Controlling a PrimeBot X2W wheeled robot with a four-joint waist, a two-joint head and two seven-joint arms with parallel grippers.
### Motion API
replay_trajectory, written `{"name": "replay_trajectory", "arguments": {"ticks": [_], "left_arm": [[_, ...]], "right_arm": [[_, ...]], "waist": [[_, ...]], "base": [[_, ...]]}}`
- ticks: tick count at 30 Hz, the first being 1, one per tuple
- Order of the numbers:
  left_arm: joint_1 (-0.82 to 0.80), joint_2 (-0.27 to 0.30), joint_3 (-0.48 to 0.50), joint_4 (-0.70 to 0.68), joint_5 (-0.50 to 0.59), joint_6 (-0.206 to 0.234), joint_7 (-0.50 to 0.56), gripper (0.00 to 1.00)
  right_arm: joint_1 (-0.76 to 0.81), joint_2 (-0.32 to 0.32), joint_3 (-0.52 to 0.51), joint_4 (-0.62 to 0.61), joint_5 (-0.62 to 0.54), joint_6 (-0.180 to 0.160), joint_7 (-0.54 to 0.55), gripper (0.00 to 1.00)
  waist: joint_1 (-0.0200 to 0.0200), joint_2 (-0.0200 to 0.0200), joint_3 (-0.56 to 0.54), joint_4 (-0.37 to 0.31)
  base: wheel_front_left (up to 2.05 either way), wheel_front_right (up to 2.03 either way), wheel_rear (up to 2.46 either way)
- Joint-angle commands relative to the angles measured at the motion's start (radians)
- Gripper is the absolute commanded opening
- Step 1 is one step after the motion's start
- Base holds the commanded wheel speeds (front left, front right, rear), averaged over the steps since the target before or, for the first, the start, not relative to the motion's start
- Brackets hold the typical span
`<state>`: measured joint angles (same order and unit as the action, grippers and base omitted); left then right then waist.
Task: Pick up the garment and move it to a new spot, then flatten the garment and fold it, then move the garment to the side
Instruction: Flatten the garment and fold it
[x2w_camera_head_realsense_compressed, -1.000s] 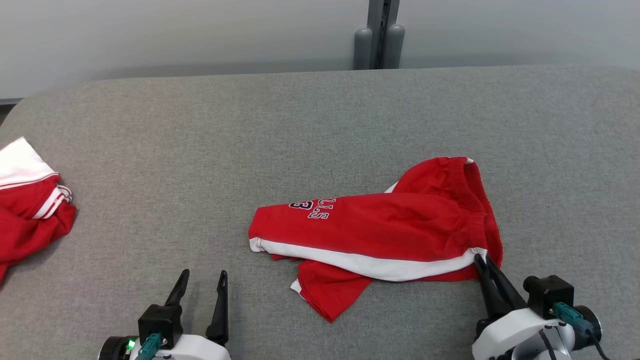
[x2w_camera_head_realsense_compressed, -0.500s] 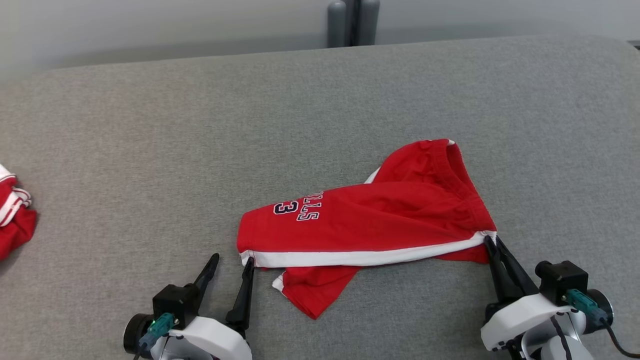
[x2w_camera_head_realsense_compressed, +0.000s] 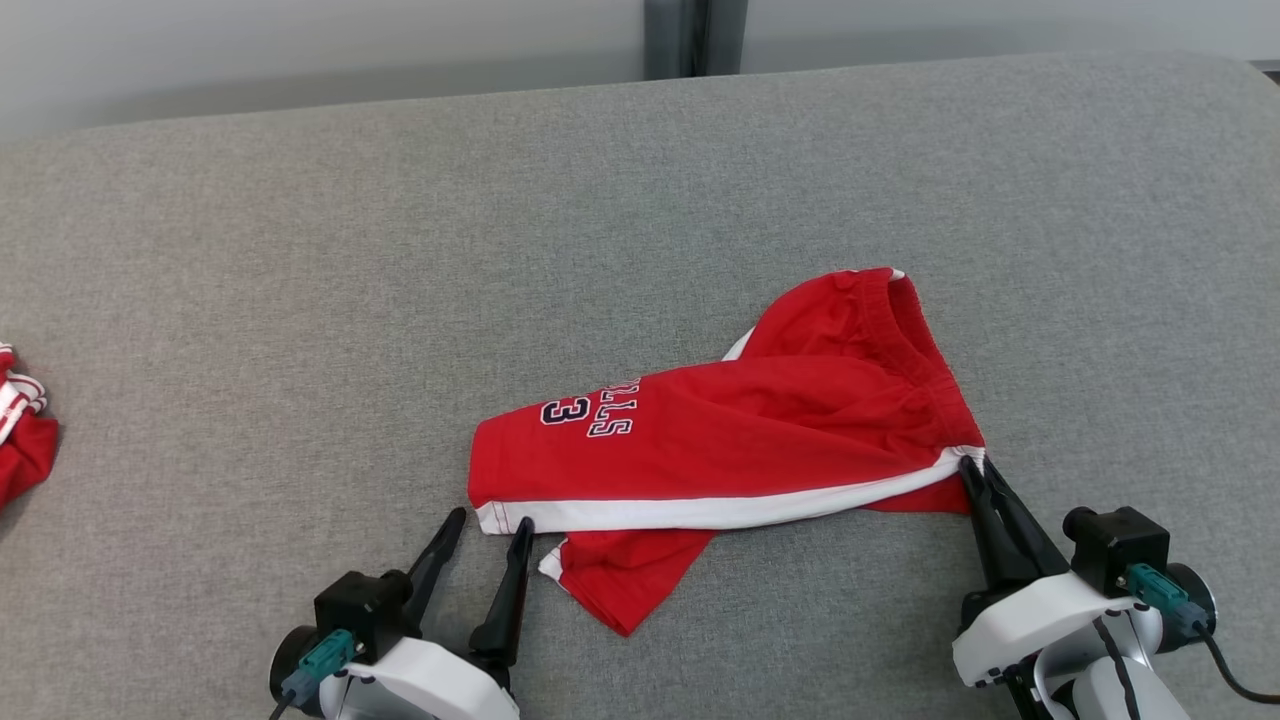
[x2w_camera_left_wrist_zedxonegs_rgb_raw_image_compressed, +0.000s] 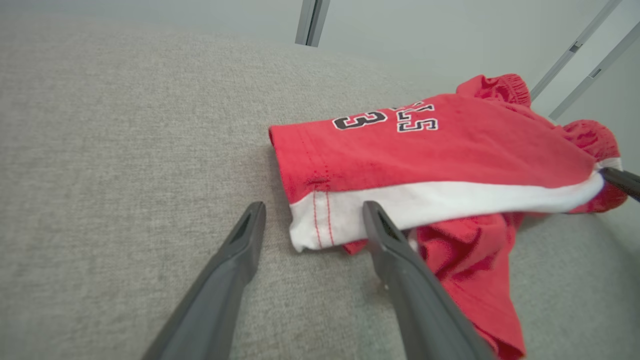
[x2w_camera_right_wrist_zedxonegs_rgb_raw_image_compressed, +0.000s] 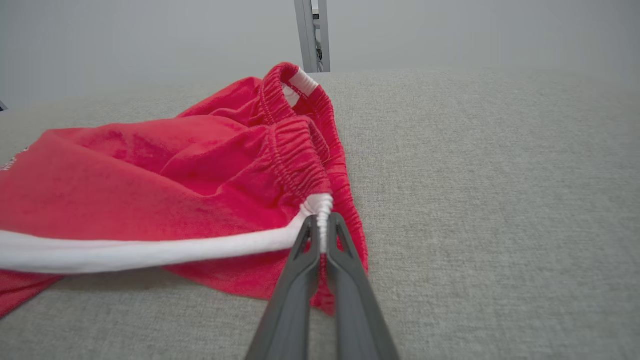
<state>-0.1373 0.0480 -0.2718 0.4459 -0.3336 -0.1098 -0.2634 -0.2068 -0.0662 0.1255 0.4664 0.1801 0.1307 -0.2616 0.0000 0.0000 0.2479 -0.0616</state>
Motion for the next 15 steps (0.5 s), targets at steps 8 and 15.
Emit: {"name": "replay_trajectory", "arguments": {"ticks": [8, 15], "left_arm": [[-0.004, 0.005, -0.013, 0.017, -0.02, -0.015, -0.002, 1.0], [-0.033, 0.005, -0.017, 0.035, -0.033, -0.019, -0.002, 1.0]], "right_arm": [[-0.01, 0.001, 0.0, 0.005, 0.007, 0.0, -0.005, 0.0], [-0.015, 0.001, 0.011, 0.0, 0.007, 0.0, -0.005, 0.0]], "waist": [[0.0, 0.0, -0.01, 0.012], [0.0, 0.0, -0.01, 0.0]], "base": [[0.0, 0.0, 0.0], [0.0, 0.0, 0.0]]}}
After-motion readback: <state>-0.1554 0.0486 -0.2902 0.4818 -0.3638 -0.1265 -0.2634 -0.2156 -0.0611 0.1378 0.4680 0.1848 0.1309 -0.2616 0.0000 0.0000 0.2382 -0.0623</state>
